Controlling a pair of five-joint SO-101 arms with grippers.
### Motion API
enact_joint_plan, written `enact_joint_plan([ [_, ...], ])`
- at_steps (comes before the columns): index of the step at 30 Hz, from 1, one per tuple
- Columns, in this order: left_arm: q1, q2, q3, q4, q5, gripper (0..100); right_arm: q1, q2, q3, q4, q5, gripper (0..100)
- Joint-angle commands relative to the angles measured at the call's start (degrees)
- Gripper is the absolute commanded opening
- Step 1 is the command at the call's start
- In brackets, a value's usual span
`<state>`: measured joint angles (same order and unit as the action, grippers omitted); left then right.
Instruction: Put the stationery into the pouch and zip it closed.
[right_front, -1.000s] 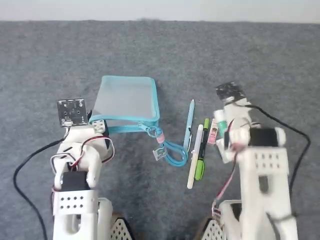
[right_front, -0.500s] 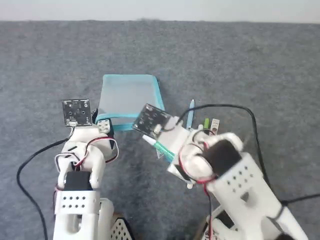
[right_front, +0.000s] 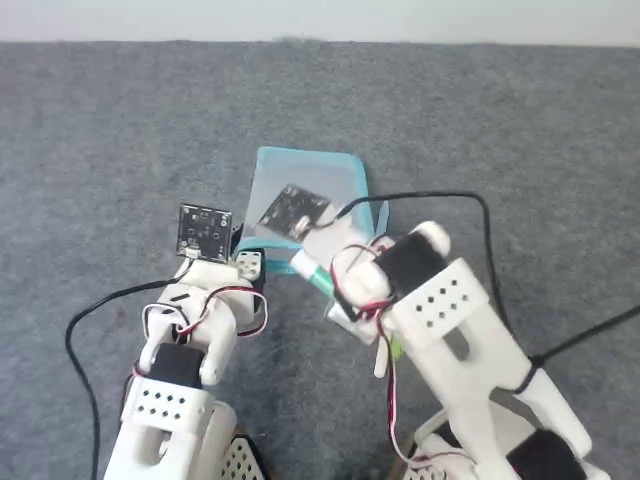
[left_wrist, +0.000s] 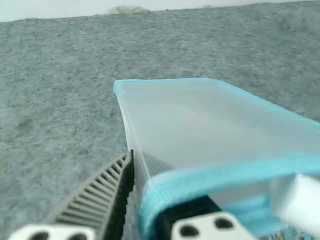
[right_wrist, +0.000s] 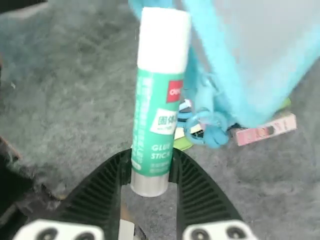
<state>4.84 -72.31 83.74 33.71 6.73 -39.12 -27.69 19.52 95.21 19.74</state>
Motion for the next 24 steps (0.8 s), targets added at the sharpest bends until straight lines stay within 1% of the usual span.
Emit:
enact_joint_plan([
  [1,0.6,0.7,-0.6,-1.3,-0.8,1,2.9,0.4,-5.7,-0.1,-2.9,0.8],
  [5,0.6,0.6,-0.6,-1.3,-0.8,1,3.1,1.8,-7.1,-0.1,-3.5,0.8],
  [10,0.6,0.6,-0.7,-1.3,-0.8,1,3.2,12.2,-12.0,0.2,-4.0,0.8],
  [12,0.6,0.6,-0.7,-1.3,-0.9,1,3.2,16.4,-16.3,0.5,-4.1,0.8],
  [17,0.6,0.6,-0.6,-1.3,-0.9,1,2.9,25.8,-31.2,3.7,-7.6,0.9],
  [20,0.6,0.6,-0.6,-1.3,-0.9,1,2.9,31.2,-37.9,4.3,-7.6,1.2],
  [22,0.6,0.6,-0.6,-1.3,-0.9,1,2.9,34.6,-41.2,4.1,-8.0,4.6],
  [24,0.6,0.6,-0.6,-1.3,-0.9,1,2.9,37.1,-44.1,3.7,-10.1,11.4],
])
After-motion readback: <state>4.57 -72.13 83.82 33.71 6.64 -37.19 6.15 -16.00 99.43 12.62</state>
